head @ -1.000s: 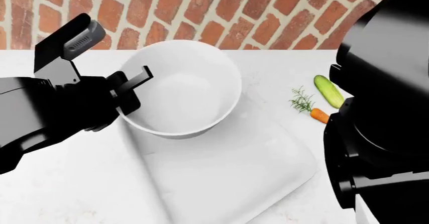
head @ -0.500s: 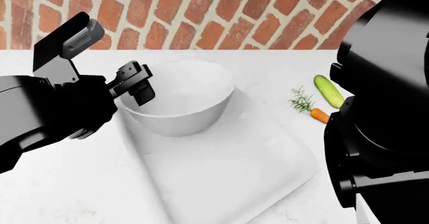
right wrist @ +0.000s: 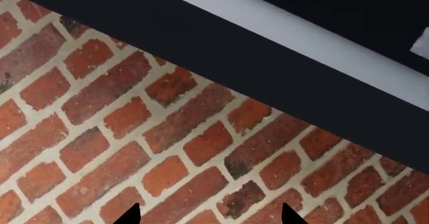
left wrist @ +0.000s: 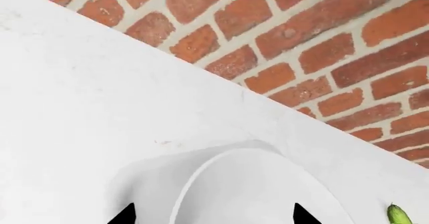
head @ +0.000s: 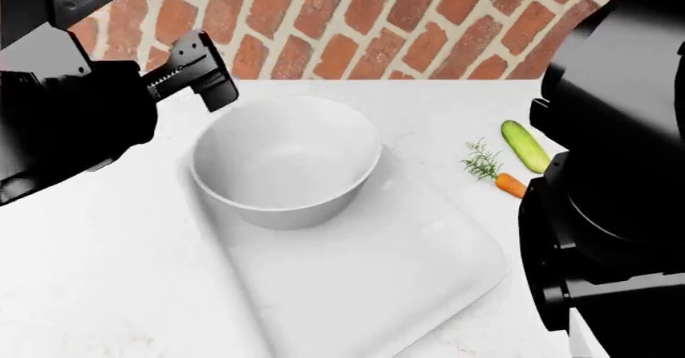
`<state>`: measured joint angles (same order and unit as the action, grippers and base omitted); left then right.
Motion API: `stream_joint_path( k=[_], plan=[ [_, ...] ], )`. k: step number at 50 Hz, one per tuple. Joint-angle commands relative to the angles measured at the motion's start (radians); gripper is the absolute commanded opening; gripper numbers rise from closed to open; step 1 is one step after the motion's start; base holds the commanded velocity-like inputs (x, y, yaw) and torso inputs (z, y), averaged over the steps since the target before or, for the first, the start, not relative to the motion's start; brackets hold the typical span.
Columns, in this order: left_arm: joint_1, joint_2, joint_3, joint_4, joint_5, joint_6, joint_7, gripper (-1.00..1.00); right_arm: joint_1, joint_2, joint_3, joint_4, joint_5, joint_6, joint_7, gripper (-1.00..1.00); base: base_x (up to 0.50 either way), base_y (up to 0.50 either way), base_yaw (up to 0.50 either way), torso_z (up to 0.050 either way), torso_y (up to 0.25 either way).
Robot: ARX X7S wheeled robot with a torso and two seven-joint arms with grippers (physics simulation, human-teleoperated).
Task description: Place the two vegetables and bowl onto the tray for setting up a vegetable dip station.
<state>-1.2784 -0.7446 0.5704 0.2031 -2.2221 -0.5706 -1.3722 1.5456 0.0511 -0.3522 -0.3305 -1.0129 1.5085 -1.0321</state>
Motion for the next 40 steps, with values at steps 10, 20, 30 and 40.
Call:
stream_joint_path(
  k=[10,20,30,40],
  plan=[
    [-0.294,-0.025,-0.026,-0.001,0.455,-0.098,0.326,1.0,0.023,-0.007,0.009,0.051,-0.153,0.06,-0.208,1.0,0.0,0.0,0.0,0.0,0.0],
    [-0.314,-0.059,-0.041,0.009,0.5,-0.099,0.385,1.0,0.103,0.053,0.063,0.215,-0.316,0.062,-0.539,1.0,0.0,0.0,0.0,0.0,0.0],
    [-0.312,-0.064,-0.045,-0.004,0.504,-0.095,0.385,1.0,0.198,0.105,0.089,0.36,-0.141,0.062,-0.539,1.0,0.0,0.0,0.0,0.0,0.0],
    [-0.309,-0.059,-0.039,-0.007,0.505,-0.097,0.383,1.0,0.221,0.156,0.175,0.456,-0.065,0.062,-0.539,1.0,0.0,0.0,0.0,0.0,0.0]
  ],
)
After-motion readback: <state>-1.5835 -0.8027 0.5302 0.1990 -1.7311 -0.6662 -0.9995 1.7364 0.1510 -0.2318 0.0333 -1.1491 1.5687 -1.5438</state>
